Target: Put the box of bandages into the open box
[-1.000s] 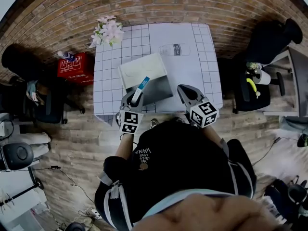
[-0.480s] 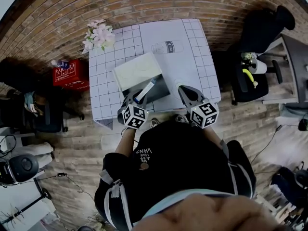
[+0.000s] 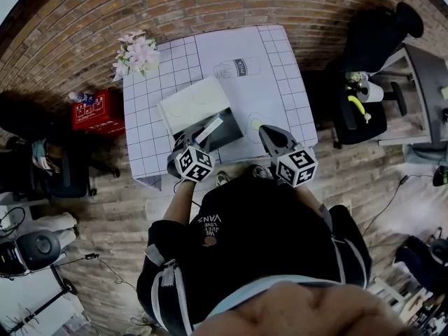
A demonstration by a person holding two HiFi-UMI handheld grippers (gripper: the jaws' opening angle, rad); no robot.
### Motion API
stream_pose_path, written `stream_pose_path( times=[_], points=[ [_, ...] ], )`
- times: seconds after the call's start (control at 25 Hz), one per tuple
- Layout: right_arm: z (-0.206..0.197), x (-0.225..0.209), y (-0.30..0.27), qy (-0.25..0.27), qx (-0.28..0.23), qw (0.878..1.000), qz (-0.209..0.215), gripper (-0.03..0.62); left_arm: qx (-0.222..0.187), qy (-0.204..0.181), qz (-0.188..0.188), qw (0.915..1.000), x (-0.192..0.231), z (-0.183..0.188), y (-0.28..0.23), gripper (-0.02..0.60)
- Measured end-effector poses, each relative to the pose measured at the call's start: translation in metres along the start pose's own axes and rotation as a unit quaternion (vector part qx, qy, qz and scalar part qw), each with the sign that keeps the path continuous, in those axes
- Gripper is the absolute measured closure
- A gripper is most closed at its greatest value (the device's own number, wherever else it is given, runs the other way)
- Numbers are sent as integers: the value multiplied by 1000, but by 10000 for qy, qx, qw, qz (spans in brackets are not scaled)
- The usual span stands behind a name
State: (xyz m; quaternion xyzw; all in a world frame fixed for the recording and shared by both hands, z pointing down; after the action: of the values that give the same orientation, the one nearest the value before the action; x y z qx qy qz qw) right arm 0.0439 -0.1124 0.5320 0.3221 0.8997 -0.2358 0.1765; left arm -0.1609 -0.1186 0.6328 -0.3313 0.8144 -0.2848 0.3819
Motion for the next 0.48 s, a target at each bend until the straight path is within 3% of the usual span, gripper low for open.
stream_pose_path(
  times=[0.28,0.48],
  points=[
    [1,-5,1,-15,0,10000,-34,600,295,-214,-180,9992,-5,-6,-12,500],
    [0,-5,-1,-7,69,10000,39,600,192,-142,-231,9994,-8,-2,-11,480]
  ],
)
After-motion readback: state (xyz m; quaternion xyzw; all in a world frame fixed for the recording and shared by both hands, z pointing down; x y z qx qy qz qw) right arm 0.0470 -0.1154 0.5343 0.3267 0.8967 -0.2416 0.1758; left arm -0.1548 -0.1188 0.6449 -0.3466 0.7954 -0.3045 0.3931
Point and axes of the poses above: the fingertips, and each gripper's own axes: y backward along the fingers, x to its left, z out of its top, the point moved 4 cm from there along y, backward along the fingers, and after that the axes turned 11 degrees about -y, right-handed, at the moved point
